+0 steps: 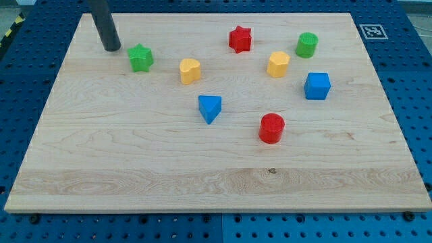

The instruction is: Push the green star closer to the yellow heart

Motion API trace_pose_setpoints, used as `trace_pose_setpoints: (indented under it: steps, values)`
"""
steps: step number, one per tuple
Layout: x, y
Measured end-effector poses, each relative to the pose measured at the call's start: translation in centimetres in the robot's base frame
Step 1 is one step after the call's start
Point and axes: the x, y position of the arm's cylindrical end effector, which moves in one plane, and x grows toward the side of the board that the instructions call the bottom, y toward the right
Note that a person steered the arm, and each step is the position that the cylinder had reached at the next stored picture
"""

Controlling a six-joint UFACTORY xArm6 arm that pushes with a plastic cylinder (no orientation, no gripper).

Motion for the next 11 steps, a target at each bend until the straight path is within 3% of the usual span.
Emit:
trace_pose_setpoints:
  steps: [2,4,7,8,11]
  values:
    - [0.6,0.7]
    - [4.5,0.5]
    - [3.3,1.6]
    - [2.7,4.7]
    - [3.8,7.5]
